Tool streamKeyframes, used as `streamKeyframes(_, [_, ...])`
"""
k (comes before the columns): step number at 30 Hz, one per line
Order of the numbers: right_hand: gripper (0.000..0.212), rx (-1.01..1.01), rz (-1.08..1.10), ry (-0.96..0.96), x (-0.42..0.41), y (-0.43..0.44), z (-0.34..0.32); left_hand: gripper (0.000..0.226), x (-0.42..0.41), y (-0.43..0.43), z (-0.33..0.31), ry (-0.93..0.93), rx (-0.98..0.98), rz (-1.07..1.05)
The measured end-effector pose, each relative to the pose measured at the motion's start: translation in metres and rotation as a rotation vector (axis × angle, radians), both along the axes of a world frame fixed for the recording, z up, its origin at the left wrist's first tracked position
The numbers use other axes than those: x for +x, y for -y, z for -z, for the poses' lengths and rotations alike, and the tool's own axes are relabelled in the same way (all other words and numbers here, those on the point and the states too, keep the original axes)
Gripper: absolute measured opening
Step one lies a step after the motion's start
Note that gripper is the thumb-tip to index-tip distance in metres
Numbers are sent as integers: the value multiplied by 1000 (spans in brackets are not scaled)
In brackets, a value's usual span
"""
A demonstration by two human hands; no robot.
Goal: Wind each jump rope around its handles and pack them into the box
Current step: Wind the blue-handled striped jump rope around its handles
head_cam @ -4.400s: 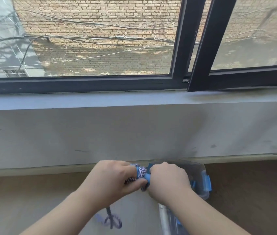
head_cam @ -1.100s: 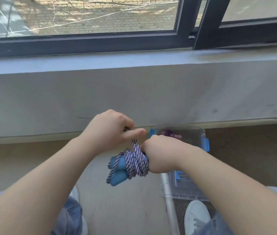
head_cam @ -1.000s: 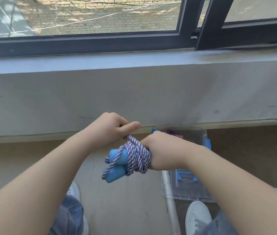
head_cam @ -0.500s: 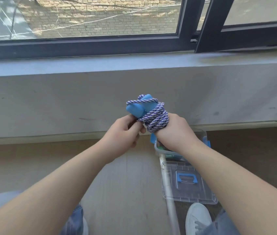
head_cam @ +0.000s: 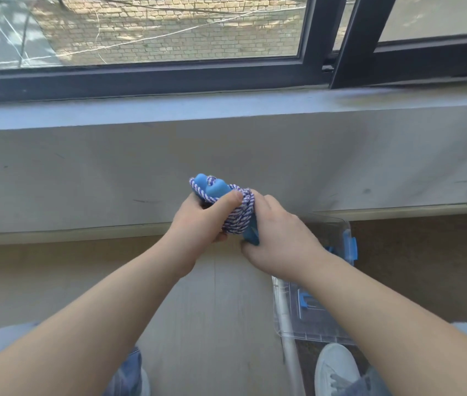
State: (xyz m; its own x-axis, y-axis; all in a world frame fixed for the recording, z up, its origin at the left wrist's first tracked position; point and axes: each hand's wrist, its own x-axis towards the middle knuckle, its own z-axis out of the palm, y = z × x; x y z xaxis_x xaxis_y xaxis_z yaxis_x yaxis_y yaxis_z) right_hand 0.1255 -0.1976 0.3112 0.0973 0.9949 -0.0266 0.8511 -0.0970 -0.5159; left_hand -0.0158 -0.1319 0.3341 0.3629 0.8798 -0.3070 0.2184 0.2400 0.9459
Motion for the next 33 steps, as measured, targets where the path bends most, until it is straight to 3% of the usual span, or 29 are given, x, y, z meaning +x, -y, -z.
streamKeyframes(2, [61,-38,-31,-228,6,-2,-7,27,-3,-3,1,-56,133,35])
streamKeyframes(5, [61,18,172,-602,17,-10,-17,28,-4,0,1,-114,271,143])
streamKeyframes(8, [39,-9,216,-794,19,-15,-23,34,-3,9,-1,-70,346,294])
streamKeyframes(13, [34,16,176,-724,24,-13,-18,44,-2,12,0,-67,402,362])
streamKeyframes(18, [16,84,203,-799,26,-15,-19,52,-1,7,8,-74,453,210])
streamKeyframes(26, [11,170,270,-605,34,-17,-11,50,2,14,17,-88,399,100])
streamKeyframes(33, [31,49,249,-657,21,-15,-10,44,7,16,11,-99,345,-69])
